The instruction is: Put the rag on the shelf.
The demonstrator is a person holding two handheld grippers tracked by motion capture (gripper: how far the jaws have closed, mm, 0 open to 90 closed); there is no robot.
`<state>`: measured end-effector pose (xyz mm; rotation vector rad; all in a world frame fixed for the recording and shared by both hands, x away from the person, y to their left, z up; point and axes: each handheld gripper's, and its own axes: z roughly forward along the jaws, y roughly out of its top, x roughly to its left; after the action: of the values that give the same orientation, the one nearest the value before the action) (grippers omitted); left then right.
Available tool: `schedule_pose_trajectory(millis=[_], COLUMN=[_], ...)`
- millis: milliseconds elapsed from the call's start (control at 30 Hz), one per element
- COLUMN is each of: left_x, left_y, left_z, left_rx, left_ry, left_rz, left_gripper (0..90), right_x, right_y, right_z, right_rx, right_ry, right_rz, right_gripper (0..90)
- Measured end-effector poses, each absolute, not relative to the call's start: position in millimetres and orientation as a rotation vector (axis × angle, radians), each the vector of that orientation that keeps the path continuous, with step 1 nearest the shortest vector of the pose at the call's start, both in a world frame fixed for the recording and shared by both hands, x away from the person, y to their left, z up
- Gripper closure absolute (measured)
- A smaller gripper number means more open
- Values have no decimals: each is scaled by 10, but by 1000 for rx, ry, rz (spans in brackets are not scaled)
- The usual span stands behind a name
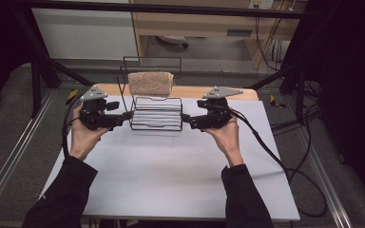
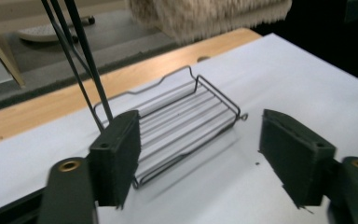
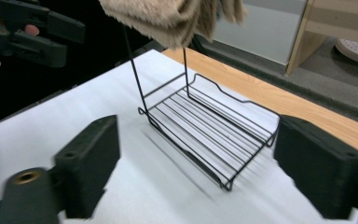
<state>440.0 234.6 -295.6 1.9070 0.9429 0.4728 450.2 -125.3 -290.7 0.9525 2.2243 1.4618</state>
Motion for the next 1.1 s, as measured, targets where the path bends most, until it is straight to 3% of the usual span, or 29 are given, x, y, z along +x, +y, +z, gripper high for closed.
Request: schedule_pose_trajectory(millis=[200,500,1100], left_x=[4321,4191,3884], left_y=[2354,2377,2540], left_z=[-3199,-3538,-4090], left_rx=[1951,1991,2021], left_ry=[955,974,985], left_rz=[437,438,393], left_gripper=[182,111,98], right_x=[4449,4363,4068], right_y=[-1413,-1645,-2155], right_z=[-3070,-3382,-4040], right_rx=[982,1025,1127], right_ry=[2242,2280,2284], right_rz=[1435,1416,1420], right_gripper=[50,16,5])
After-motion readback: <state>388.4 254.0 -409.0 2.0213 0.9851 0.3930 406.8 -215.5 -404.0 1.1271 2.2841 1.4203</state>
